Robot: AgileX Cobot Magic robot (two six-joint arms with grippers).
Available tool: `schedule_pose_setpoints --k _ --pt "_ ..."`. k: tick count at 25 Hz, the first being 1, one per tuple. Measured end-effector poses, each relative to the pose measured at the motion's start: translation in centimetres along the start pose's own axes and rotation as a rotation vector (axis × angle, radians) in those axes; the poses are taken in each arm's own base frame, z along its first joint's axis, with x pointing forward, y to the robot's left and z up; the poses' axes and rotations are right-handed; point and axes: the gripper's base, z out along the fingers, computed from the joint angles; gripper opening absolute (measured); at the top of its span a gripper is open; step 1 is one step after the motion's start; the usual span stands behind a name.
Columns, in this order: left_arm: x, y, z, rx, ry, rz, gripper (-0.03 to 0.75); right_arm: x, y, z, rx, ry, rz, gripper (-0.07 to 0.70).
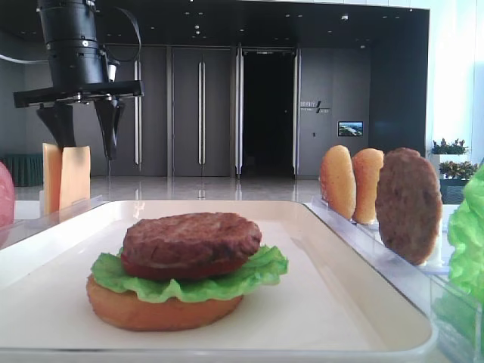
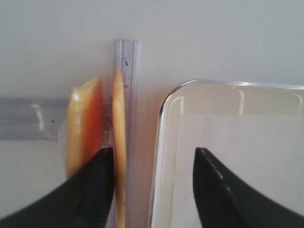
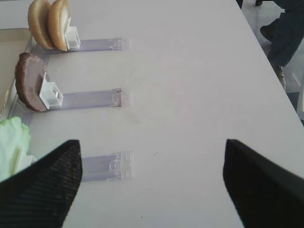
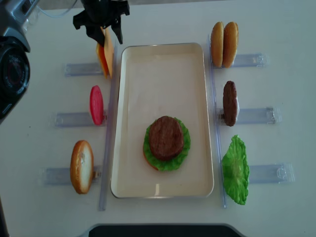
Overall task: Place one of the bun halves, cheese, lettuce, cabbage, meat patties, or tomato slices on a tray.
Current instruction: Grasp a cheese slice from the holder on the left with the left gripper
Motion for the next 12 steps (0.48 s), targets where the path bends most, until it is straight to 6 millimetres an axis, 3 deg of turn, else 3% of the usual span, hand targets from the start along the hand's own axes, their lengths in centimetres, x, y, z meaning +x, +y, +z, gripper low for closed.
schedule_pose_setpoints --k 3,9,12 --pt "0.0 0.0 0.0 0.0 0.0 0.009 0.316 0.0 0.0 0.0 0.0 0.0 0.0 0.577" --pt "0.01 -0.02 0.0 0.002 0.001 0.041 0.07 0.0 0.0 0.0 0.0 0.0 0.0 0.577" --pt "0.01 -0.03 0.0 0.003 0.001 0.056 0.024 0.0 0.0 0.0 0.0 0.0 0.0 0.577"
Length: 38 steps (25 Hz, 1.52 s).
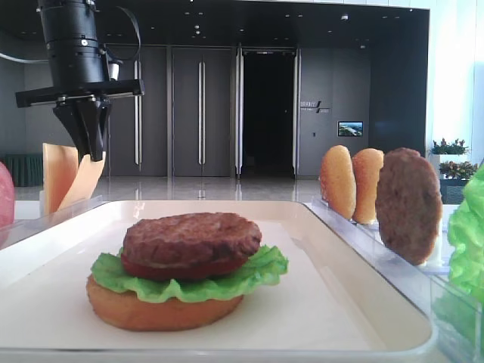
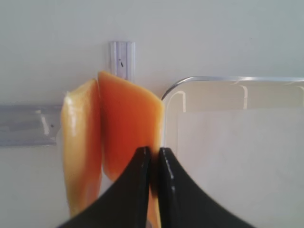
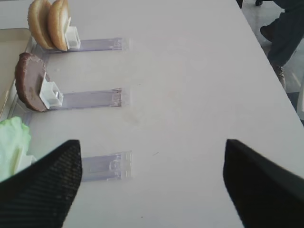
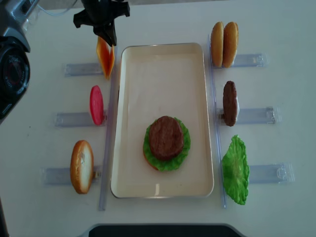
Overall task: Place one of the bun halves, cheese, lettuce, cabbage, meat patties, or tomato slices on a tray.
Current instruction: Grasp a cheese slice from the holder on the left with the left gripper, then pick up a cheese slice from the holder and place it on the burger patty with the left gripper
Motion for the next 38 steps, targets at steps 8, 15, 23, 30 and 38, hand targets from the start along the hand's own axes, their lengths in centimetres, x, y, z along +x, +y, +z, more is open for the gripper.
schedule_pose_setpoints --k 8,15,23,30,38 --pt "0.0 -0.2 0.0 0.019 0.005 0.019 0.018 0.0 0.0 0.0 0.0 0.0 0.0 0.577" --pt "0.2 -0.2 -3.3 0.026 -0.064 0.028 0.018 0.0 0.0 0.0 0.0 0.0 0.0 0.577" --pt "1.1 0.7 -10.1 0.047 -0.203 0.022 0.016 0.0 0.0 0.0 0.0 0.0 0.0 0.577" --pt "0.7 2.0 -10.3 0.092 -0.197 -0.026 0.016 0.0 0.0 0.0 0.0 0.0 0.0 0.577" --pt "4.8 3.0 -10.1 0.071 -0.096 -0.018 0.016 0.0 0.0 0.0 0.0 0.0 0.0 0.577"
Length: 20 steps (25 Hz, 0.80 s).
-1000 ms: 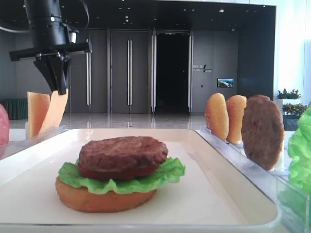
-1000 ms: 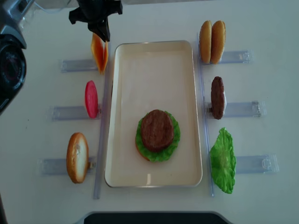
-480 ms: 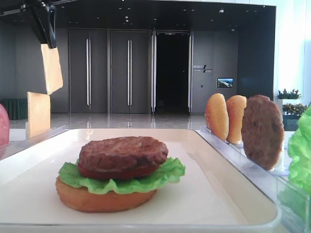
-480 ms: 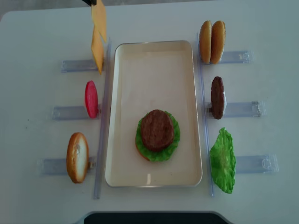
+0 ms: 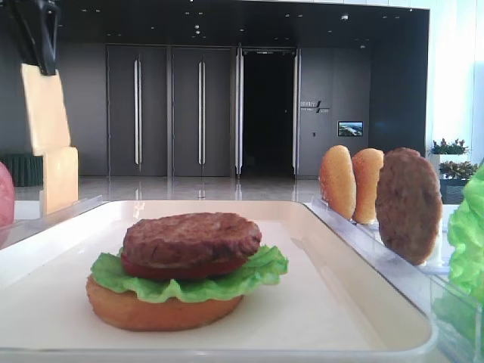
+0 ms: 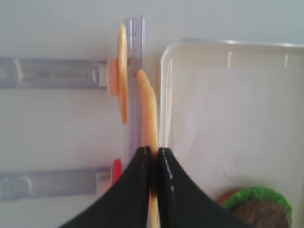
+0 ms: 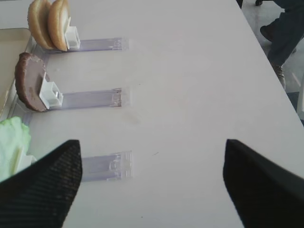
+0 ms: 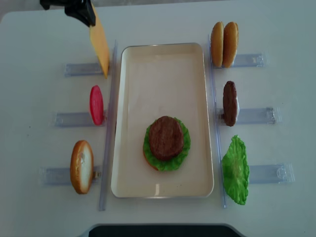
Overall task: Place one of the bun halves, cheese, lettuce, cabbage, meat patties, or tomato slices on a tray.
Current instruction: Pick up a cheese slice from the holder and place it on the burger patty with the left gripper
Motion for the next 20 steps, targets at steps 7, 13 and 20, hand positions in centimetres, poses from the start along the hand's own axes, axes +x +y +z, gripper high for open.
schedule_pose_setpoints --k 7,13,20 --pt "6.4 1.5 -4.0 -0.02 0.008 0.019 0.016 0.0 0.0 0.0 0.0 0.001 0.0 0.577" --pt "11.7 2.6 -7.4 -0.017 -0.036 0.026 0.016 0.0 0.0 0.0 0.0 0.001 0.0 0.577" --pt "15.6 3.5 -8.4 -0.013 -0.051 0.023 0.016 0.0 0.0 0.0 0.0 0.001 0.0 0.577"
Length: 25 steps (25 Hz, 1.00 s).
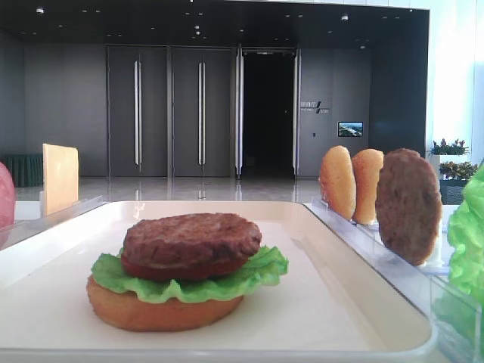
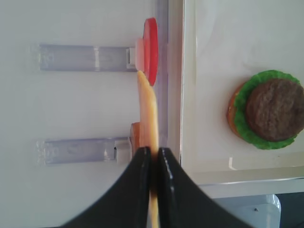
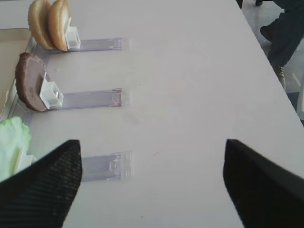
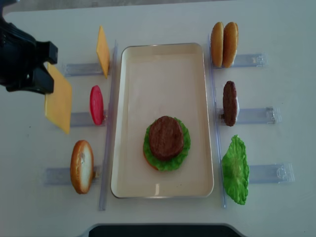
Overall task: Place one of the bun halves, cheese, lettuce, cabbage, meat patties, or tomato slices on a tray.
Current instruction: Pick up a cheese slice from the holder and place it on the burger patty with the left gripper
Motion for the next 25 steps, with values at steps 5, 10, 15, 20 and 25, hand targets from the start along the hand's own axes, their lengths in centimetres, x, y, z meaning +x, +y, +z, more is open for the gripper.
schedule_pose_setpoints --k 5,10,15,20,25 --pt "0.7 0.1 0.7 0.007 0.032 -0.01 0.016 0.0 0.0 0.0 0.0 0.0 0.0 0.577" --pt "0.7 -0.3 0.7 0.052 0.042 -0.005 0.016 0.0 0.0 0.0 0.0 0.0 0.0 0.577" --pt "0.2 -1.6 2.2 0.172 0.117 0.04 0.016 0.0 0.0 0.0 0.0 0.0 0.0 0.577" --pt "-0.9 -3.6 5.1 0.389 0.223 0.089 0.016 0.0 0.0 0.0 0.0 0.0 0.0 0.577" --pt "-2.2 -5.5 7.1 0.627 0.245 0.09 0.016 0.0 0.0 0.0 0.0 0.0 0.0 0.577"
